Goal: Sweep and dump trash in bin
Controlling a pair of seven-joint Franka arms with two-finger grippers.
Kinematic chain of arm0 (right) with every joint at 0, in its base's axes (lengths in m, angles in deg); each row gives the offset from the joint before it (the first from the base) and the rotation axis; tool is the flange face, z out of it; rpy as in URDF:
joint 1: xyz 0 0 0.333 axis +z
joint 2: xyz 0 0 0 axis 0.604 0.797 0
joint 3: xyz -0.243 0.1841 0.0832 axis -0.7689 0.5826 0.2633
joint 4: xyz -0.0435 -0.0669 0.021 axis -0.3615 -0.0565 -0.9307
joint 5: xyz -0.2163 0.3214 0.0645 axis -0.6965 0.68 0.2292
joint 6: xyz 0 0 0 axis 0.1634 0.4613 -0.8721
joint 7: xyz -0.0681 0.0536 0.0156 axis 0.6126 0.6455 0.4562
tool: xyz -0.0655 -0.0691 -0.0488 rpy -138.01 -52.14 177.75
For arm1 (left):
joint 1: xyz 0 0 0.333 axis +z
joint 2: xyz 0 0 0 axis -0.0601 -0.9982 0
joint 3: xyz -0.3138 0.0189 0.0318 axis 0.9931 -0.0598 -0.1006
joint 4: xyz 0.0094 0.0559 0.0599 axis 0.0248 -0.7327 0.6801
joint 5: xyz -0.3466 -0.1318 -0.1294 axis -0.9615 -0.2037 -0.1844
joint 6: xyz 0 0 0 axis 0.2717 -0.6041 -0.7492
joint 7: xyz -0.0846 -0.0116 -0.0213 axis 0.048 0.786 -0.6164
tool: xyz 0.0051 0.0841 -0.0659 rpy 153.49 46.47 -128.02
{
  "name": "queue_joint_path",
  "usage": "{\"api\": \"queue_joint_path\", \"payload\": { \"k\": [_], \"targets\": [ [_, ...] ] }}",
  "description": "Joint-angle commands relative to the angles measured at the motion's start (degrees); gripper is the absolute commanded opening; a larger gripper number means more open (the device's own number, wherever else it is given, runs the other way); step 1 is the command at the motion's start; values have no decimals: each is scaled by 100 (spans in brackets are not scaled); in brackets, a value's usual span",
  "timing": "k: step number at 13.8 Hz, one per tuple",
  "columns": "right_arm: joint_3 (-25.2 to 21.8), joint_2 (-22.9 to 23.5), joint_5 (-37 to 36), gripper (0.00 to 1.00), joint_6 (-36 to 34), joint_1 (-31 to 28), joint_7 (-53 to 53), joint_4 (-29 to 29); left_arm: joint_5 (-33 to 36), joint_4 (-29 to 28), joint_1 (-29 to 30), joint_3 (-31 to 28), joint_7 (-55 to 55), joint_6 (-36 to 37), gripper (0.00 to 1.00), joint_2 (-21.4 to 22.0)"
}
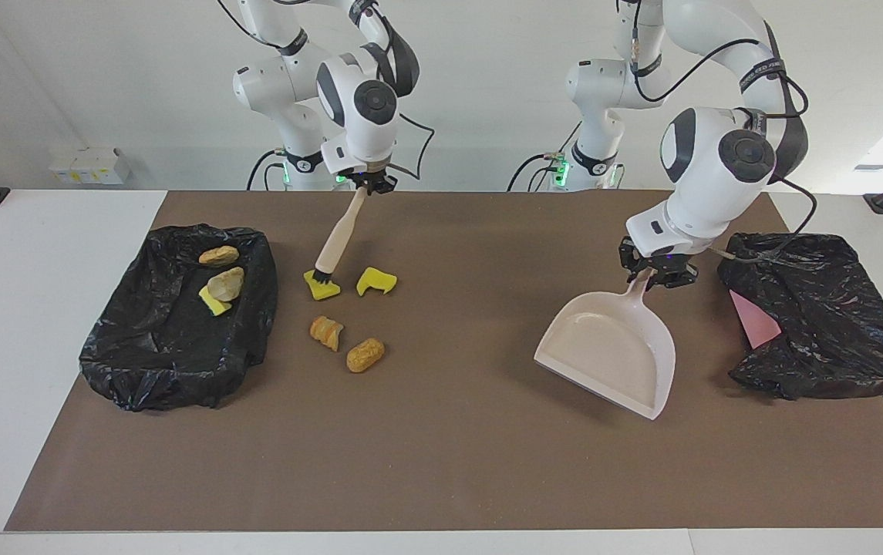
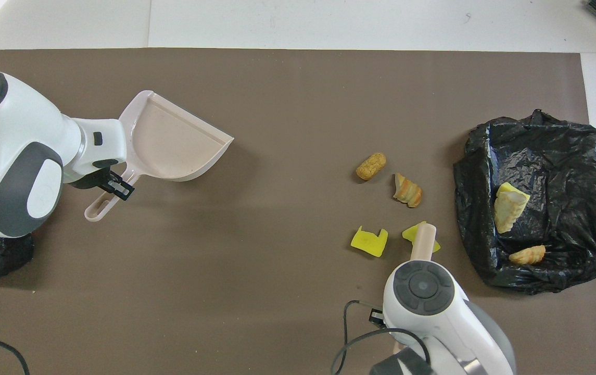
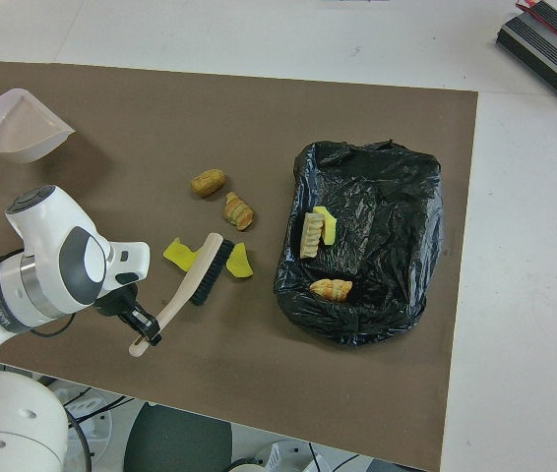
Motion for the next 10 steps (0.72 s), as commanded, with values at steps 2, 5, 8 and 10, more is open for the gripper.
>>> {"api": "queue_joint_path", "payload": {
  "k": [2, 5, 8, 10],
  "targets": [
    [65, -221, -322, 0, -154, -254, 109, -183, 54, -50, 168, 38, 1304, 167, 0, 31],
    [65, -388, -340, 0, -137, -474, 267, -498, 72, -59, 195, 38, 2288, 106, 0, 13],
    [82, -266, -340, 0, 20, -667, 373, -701, 308, -155, 98, 38, 3264, -61, 0, 13],
    [82, -116, -279, 0, 248, -642, 382, -710, 466, -374, -112, 38, 3652, -192, 0, 110]
  ]
}}
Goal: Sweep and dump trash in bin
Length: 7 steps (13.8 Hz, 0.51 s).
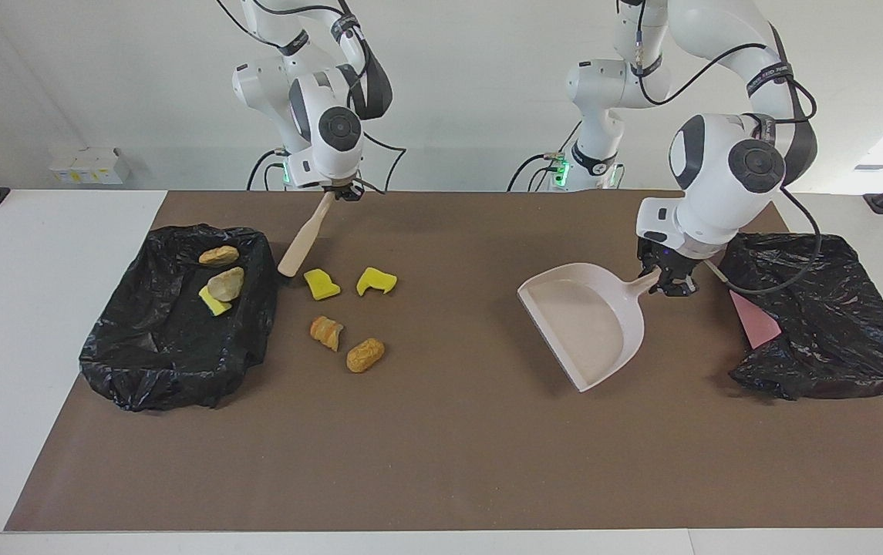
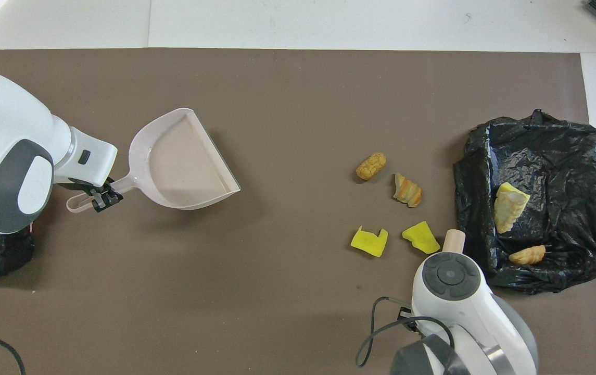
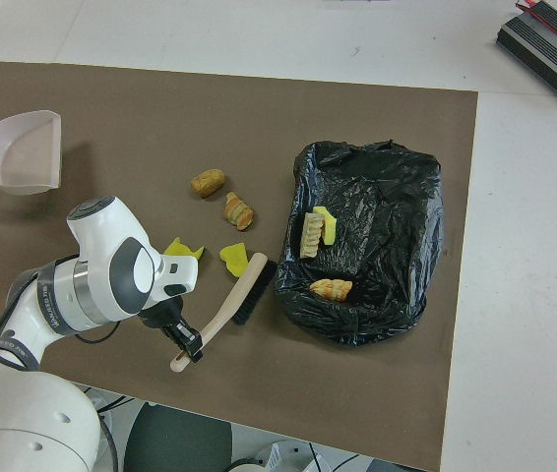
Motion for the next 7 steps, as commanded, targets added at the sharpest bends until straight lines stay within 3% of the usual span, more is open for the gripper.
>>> {"api": "queue_joint_path", "payload": {
  "k": [1, 4, 7],
  "targets": [
    [78, 19, 0, 0, 380, -82, 213, -81, 369, -471, -321, -16, 466, -315, 0, 240],
    [78, 457, 263, 0, 662, 146, 108, 138, 685, -1095, -778, -16, 450, -702, 0, 582],
    [78, 1133, 711, 0, 707, 496, -41, 866, 748, -1588, -1147, -7, 127, -922, 0, 873]
  ]
}}
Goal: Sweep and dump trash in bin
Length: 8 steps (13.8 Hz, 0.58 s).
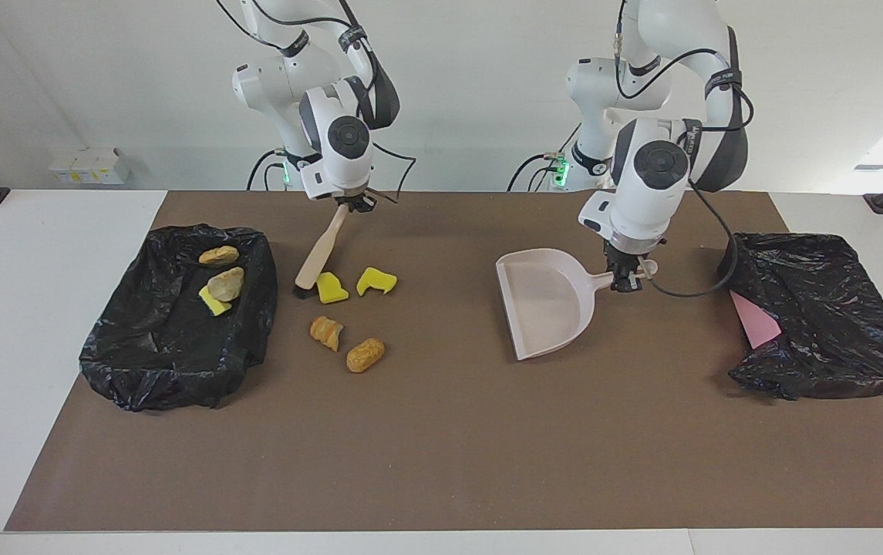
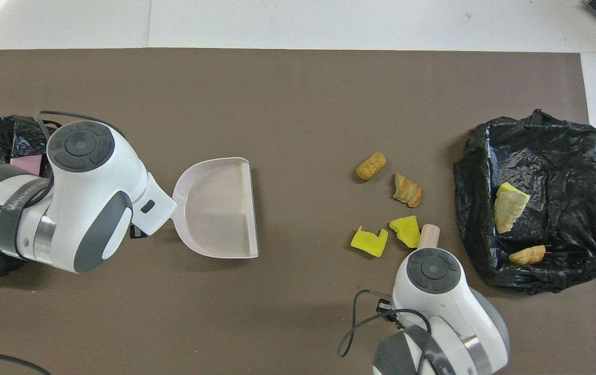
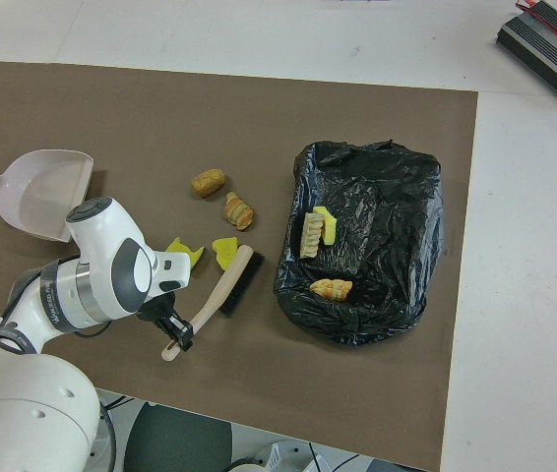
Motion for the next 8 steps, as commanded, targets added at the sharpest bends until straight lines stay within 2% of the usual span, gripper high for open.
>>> {"api": "queue_joint_path", "payload": {
  "k": [1, 3, 6, 8],
  "targets": [
    [30, 790, 316, 0, -5, 401, -180, 823, 169, -705, -379, -72, -531, -349, 0, 508],
    [30, 1125, 623, 0, 21, 622, -304, 1263, 292, -1003, -670, -63, -1129, -559, 0, 578],
    [30, 1257, 975, 0, 398, 797, -270, 1353, 292, -1478, -741, -37, -1317, -1078, 0, 675],
    [30, 1503, 1099, 0, 671, 1000, -278, 1432, 284, -1541, -917, -46, -1343, -1184, 0, 657]
  ]
}}
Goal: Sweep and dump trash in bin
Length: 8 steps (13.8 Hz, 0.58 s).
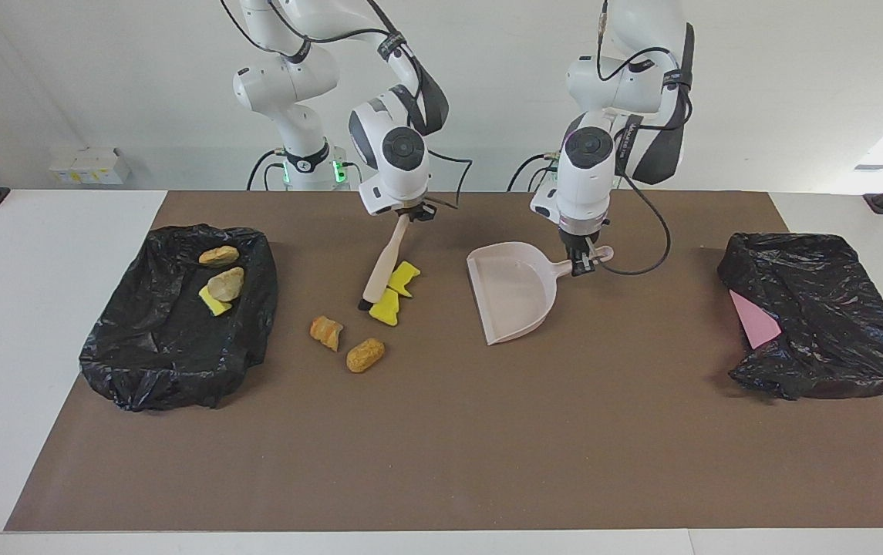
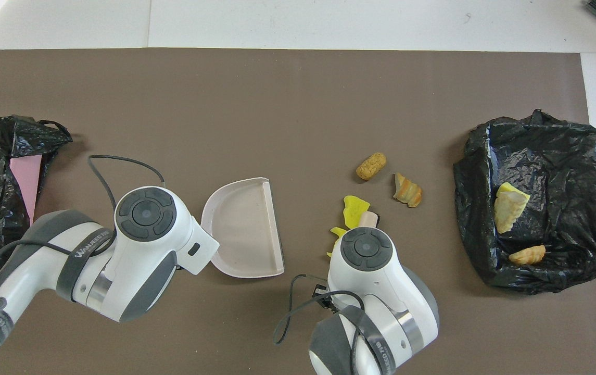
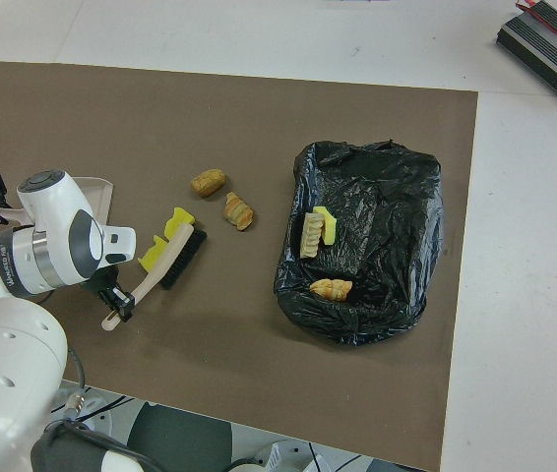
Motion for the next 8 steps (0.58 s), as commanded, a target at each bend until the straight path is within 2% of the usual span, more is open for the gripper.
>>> {"api": "queue_joint_path", "payload": {
  "k": [1, 6, 8],
  "targets": [
    [9, 347, 277, 0, 388, 292, 60, 142, 109, -315, -214, -77, -99, -207, 0, 230],
    [18, 356, 435, 0, 652, 750, 227, 318, 109, -507, -249, -69, -135, -381, 0, 300],
    [184, 356, 707, 0, 933, 820, 253, 344, 109, -657, -249, -69, -126, -574, 0, 370]
  ]
}}
